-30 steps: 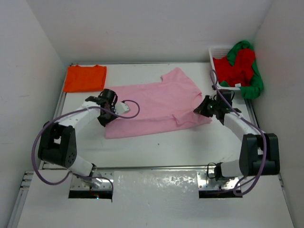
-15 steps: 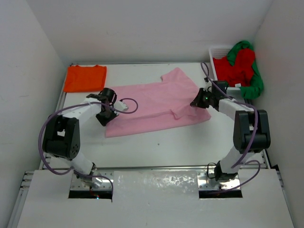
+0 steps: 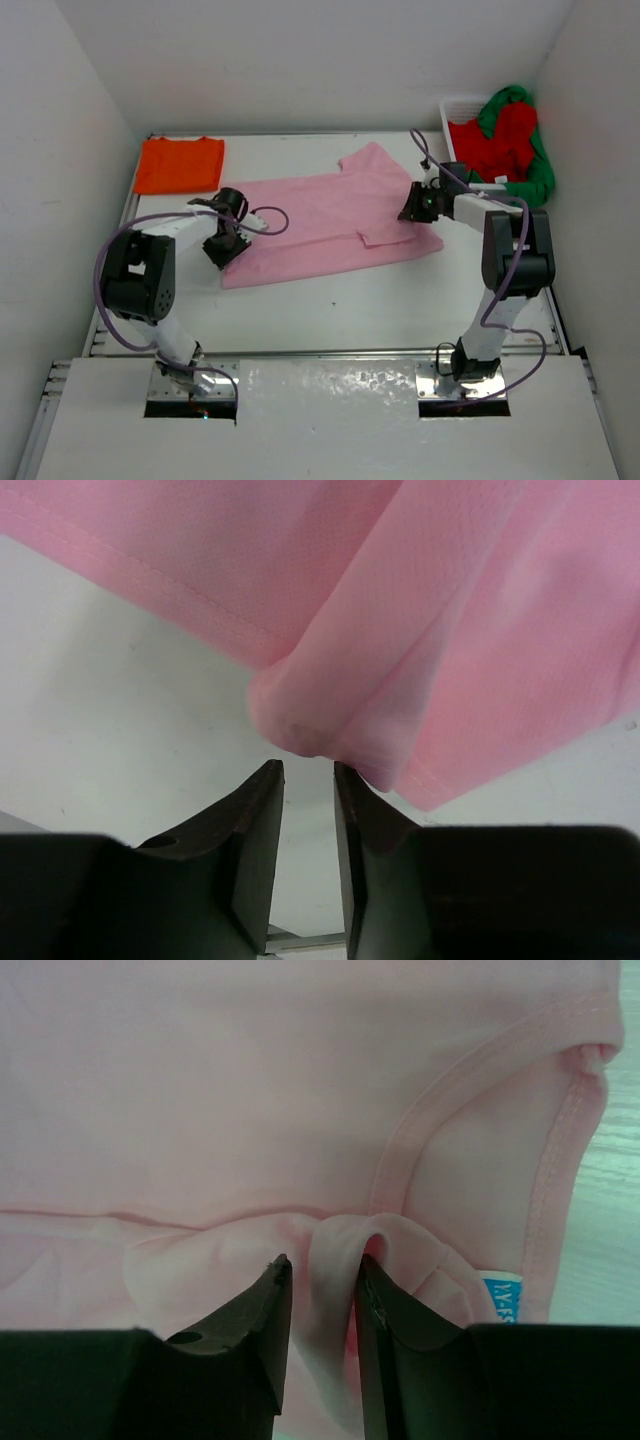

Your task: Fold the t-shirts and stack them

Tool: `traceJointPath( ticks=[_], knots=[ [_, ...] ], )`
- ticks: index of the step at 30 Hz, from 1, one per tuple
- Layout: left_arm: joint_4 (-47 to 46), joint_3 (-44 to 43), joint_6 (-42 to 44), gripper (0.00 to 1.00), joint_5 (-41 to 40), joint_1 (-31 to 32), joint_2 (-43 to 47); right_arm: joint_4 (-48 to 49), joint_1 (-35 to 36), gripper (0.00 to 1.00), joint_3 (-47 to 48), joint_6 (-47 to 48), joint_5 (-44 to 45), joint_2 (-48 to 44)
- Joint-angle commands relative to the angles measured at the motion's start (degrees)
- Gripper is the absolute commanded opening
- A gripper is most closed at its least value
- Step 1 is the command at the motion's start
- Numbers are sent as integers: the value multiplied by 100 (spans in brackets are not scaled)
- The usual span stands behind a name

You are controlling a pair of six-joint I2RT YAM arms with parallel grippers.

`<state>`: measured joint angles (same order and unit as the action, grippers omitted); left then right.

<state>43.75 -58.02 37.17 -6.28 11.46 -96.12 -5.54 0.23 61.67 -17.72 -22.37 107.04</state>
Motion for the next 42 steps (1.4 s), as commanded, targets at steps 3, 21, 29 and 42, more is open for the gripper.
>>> traceJointPath(
  ticks=[3, 21, 29, 42],
  knots=[
    [-226, -201, -333, 30, -347, -372, -188, -307, 3, 33, 591, 611, 601, 194],
    [758, -1406, -526, 40, 935, -1105, 830, -1125, -5, 53, -154, 437, 2290, -1351],
    [136, -27, -711, 56, 620, -320, 849, -1424, -330, 61, -577, -197, 2299, -967],
    [-473, -25, -1019, 65, 1524, -1129, -39, -386, -665, 24, -1359, -909, 1332, -395]
  ],
)
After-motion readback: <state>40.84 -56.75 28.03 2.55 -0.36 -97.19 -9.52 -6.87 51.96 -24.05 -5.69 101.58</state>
